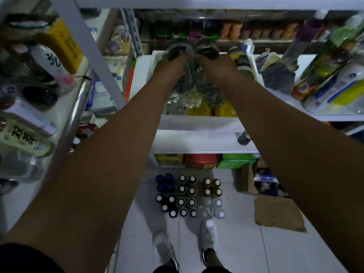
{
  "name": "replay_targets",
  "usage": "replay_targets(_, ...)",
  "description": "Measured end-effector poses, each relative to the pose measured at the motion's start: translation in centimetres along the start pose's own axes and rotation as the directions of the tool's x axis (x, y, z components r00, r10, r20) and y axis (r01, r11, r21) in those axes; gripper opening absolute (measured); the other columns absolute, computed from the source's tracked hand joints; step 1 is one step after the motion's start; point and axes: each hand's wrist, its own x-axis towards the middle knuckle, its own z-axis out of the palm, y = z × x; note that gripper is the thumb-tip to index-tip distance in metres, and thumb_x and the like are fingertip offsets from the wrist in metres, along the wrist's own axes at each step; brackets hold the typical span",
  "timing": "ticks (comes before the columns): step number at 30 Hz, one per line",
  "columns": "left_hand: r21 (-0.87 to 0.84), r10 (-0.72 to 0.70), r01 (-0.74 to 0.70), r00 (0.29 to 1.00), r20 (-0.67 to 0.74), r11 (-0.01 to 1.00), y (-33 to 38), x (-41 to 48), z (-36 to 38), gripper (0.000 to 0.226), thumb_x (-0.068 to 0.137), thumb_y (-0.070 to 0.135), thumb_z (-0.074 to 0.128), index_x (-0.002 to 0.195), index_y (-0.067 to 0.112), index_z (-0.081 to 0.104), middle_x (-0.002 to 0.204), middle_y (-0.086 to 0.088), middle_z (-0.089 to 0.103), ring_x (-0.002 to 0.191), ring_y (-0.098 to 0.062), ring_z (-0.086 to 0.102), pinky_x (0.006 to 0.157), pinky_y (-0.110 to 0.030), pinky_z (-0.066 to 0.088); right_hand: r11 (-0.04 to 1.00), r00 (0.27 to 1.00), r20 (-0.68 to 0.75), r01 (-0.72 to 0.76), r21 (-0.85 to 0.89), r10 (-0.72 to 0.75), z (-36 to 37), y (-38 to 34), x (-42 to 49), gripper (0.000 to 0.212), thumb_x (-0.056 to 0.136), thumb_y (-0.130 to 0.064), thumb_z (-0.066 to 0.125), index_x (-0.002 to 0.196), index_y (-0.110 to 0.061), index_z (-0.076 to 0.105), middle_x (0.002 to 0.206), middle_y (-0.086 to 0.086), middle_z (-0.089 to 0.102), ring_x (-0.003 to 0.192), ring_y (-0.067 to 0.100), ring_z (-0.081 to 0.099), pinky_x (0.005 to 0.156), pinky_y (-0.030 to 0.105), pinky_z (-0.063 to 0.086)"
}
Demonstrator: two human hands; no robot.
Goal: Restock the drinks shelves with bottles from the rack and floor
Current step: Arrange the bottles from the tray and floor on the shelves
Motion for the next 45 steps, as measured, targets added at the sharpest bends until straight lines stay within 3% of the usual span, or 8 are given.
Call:
replay_targets(5,0.004,0.143,-0.143,0.986,-0.087,0.99,-1.4,-2.0,0.0,0.031,0.078,0.034,0.073,0.1,0.017,0.059,0.094,-0.002,0.066,0.09,-0.024,0.065,0.08,-0.038,0.057,0.992,0.994,-0.089,0.077,0.104,-0.068,0.9,1.6,-2.4,0.039,0.087,-0.04,0.065,0.108,-0.008,0.067,0.108,0.017,0.069,0.098,0.035,0.066,0.087,0.052,0.056)
replay_targets(8,0.059,0.204,-0.198,0.971,-0.123,0.978,-1.5,-3.2,-0.3,0.045,0.075,0.028,0.077,0.114,0.012,0.063,0.104,-0.005,0.068,0.093,-0.023,0.065,0.077,-0.031,0.055,0.973,0.991,-0.108,0.101,0.207,-0.08,1.1,2.0,-3.6,0.016,0.088,-0.034,0.067,0.095,-0.021,0.062,0.113,0.017,0.066,0.104,0.036,0.064,0.09,0.053,0.054)
replay_targets(15,-0.265,0.139,-0.14,0.99,-0.022,0.954,-3.8,-8.1,-2.7,0.029,0.077,0.035,0.08,0.103,0.028,0.069,0.092,0.011,0.071,0.08,-0.005,0.066,0.057,-0.02,0.052,0.836,0.999,-0.05,0.041,0.547,-0.016,0.1,4.2,-9.5,0.01,0.091,-0.029,0.07,0.092,-0.019,0.069,0.078,-0.006,0.076,0.077,0.014,0.075,0.061,0.029,0.059)
replay_targets(23,-0.69,0.053,0.051,0.99,0.129,0.722,-6.8,-15.5,-6.9,0.036,0.098,0.042,0.052,0.115,0.015,0.067,0.097,-0.009,0.073,0.081,-0.028,0.067,0.075,-0.039,0.05,0.77,0.944,0.3,-0.089,0.631,-0.137,-1.1,5.6,-14.7,0.029,0.1,-0.038,0.053,0.103,-0.012,0.067,0.083,0.01,0.073,0.063,0.02,0.066,0.051,0.027,0.046)
replay_targets(32,-0.689,0.058,-0.238,0.96,-0.274,0.685,-7.3,-27.2,-12.4,0.067,0.085,0.033,0.071,0.143,0.01,0.044,0.13,-0.018,0.062,0.116,-0.037,0.062,0.097,-0.056,0.05,0.803,0.586,0.713,-0.17,0.571,-0.383,2.2,-0.3,-19.9,0.032,0.089,-0.041,0.065,0.105,-0.014,0.071,0.1,0.011,0.076,0.078,0.025,0.074,0.057,0.032,0.056)
replay_targets(38,-0.46,0.084,-0.488,0.748,-0.658,0.742,-8.6,-36.8,-17.4,0.065,0.075,0.018,0.082,0.133,0.021,0.053,0.114,-0.007,0.073,0.101,-0.028,0.071,0.079,-0.044,0.058,0.815,0.314,0.792,-0.087,0.572,-0.523,5.4,-4.4,-27.6,0.046,0.073,-0.042,0.082,0.108,-0.015,0.073,0.108,0.013,0.075,0.1,0.033,0.073,0.083,0.047,0.058)
replay_targets(42,-0.241,0.151,-0.561,0.562,-0.813,0.792,-8.9,-43.8,-21.7,0.056,0.071,0.026,0.084,0.122,0.021,0.062,0.113,-0.006,0.073,0.103,-0.028,0.07,0.085,-0.047,0.056,0.795,0.161,0.79,-0.042,0.605,-0.592,7.6,-7.3,-34.5,0.035,0.076,-0.036,0.081,0.106,-0.02,0.072,0.102,0.008,0.077,0.094,0.027,0.074,0.072,0.039,0.061)
replay_targets(45,-0.13,0.157,-0.572,0.425,-0.892,0.81,-9.6,-48.4,-25.1,0.048,0.072,0.023,0.085,0.115,0.022,0.065,0.107,-0.003,0.074,0.093,-0.022,0.073,0.069,-0.033,0.059,0.786,0.046,0.785,0.003,0.618,-0.618,9.0,-9.0,-39.3,0.025,0.072,-0.041,0.081,0.095,-0.031,0.076,0.101,0.004,0.077,0.093,0.023,0.075,0.073,0.037,0.062)
